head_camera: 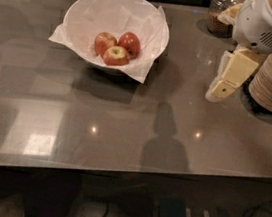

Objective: Pick apple from white bowl

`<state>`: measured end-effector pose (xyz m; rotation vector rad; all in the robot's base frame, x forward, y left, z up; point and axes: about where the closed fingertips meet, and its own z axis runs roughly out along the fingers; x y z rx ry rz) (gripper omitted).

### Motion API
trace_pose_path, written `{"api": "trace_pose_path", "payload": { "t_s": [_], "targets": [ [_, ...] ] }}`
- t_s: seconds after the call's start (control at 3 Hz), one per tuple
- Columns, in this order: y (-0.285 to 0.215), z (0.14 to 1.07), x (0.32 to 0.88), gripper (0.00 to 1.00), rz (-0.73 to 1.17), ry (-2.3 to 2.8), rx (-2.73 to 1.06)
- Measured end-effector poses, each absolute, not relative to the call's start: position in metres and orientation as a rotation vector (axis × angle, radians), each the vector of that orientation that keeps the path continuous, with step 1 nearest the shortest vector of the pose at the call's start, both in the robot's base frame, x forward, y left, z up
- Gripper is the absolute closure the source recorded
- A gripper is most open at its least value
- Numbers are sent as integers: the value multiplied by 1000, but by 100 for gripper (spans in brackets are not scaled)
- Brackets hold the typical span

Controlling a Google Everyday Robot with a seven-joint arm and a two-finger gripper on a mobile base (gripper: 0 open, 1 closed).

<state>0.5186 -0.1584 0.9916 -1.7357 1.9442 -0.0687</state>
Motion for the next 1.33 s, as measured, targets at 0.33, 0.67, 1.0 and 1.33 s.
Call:
{"api": "trace_pose_path", "payload": {
  "t_s": [0.33,0.67,1.0,1.33],
  "targets": [
    [-127,1000,560,0,-25,1797,-1768],
    [-94,1010,604,0,38,1629,-1824],
    [-65,1014,641,0,87,1494,-1869],
    [-29,1017,680,0,129,1360,-1921]
  ]
}}
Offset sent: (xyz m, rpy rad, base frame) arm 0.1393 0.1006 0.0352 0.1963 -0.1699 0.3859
